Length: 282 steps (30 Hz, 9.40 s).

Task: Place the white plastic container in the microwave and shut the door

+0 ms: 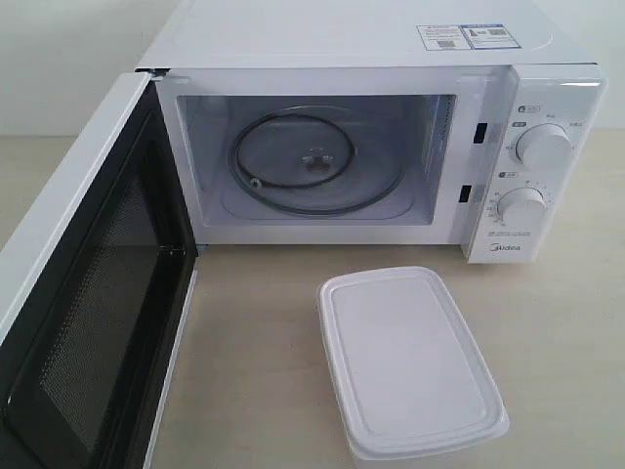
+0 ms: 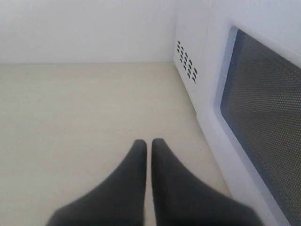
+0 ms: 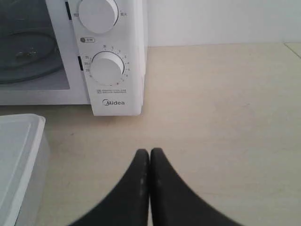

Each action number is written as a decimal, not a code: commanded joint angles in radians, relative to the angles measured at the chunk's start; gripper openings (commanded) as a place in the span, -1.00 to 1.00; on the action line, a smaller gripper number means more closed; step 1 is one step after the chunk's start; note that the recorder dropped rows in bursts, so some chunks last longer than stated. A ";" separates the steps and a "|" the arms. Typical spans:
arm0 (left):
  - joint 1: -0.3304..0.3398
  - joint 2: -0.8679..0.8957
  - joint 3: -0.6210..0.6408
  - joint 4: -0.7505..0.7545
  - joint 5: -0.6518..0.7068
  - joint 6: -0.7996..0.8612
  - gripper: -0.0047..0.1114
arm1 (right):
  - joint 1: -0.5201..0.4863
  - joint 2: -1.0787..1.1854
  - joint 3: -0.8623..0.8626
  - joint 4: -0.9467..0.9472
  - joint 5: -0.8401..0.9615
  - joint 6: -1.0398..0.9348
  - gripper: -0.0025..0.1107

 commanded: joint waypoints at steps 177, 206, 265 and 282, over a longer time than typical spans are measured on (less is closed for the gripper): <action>0.002 -0.003 0.003 0.001 -0.003 -0.007 -0.84 | 0.000 1.811 -0.143 -0.769 -1.441 0.196 -0.96; 0.002 -0.003 0.003 0.001 -0.003 -0.007 -0.84 | 0.200 1.811 -0.489 -1.283 -1.129 0.878 -0.96; 0.002 -0.003 0.003 0.001 -0.003 -0.007 -0.84 | 0.021 1.925 -0.491 -1.532 -1.478 1.724 -0.84; 0.002 -0.003 0.003 0.001 -0.003 -0.007 -0.84 | 0.050 1.925 -0.491 -1.539 -1.484 1.768 -0.17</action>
